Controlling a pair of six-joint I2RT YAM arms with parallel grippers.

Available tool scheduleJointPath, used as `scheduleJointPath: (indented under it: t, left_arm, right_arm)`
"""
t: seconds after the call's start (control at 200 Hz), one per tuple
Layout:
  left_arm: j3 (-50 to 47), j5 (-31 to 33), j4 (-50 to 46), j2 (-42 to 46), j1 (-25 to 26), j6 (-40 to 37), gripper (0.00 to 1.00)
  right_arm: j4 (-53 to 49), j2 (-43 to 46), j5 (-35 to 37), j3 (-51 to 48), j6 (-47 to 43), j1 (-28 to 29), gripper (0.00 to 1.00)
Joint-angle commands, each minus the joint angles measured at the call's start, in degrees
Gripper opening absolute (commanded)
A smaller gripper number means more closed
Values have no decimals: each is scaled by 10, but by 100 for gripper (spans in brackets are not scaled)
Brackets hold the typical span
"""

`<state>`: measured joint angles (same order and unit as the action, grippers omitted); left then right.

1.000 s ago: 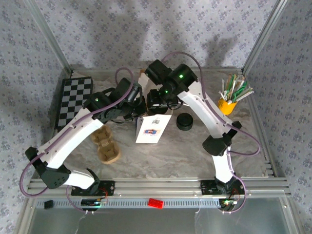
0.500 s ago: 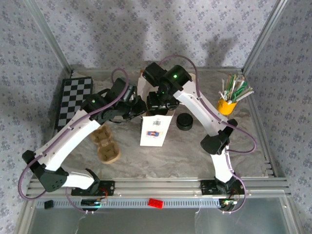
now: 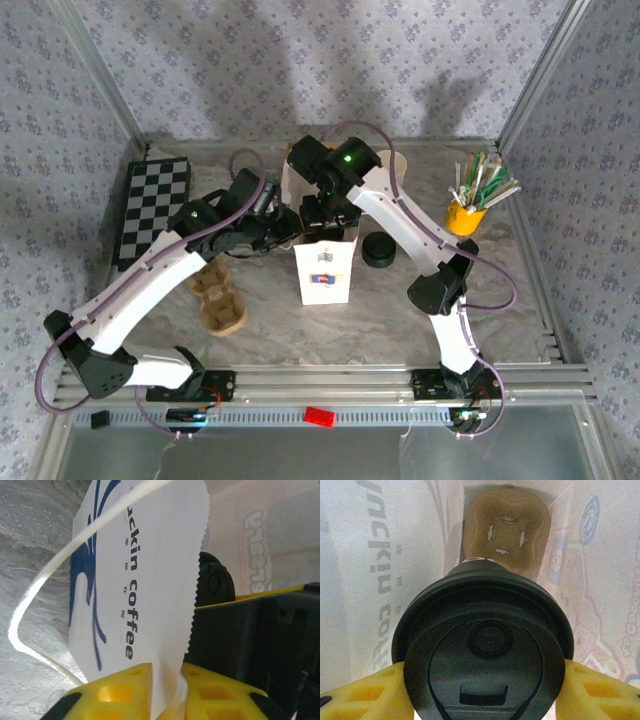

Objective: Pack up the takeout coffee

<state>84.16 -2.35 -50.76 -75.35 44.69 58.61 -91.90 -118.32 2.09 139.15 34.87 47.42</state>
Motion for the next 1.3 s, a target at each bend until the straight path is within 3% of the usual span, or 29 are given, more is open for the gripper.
scheduleJointPath:
  t: [0.0,0.14,0.37,0.54,1.02,1.149,1.214,1.294]
  left_arm:
    - [8,-8,18,22,2,-5,25]
    - [4,-10,27,31,-3,-8,24]
    - [2,-17,37,21,-3,-19,6]
    - [7,-10,26,16,-1,-27,3]
    - [6,-4,25,16,6,-24,3]
    - [1,9,22,24,6,-24,9]
    - [1,6,25,25,7,-24,17]
    - [1,4,28,28,7,-27,19]
  right_arm:
    - [-111,0,-15,-11,-7,9,58]
    - [-111,3,-22,-17,-3,13,58]
    - [-112,20,-37,-35,-1,13,57]
    - [-111,24,-21,-61,1,10,57]
    - [-111,-16,10,-58,3,16,57]
    - [-109,-14,11,-59,5,9,57]
    - [-109,-12,24,-56,4,9,57]
    - [-109,-13,25,-67,2,7,57]
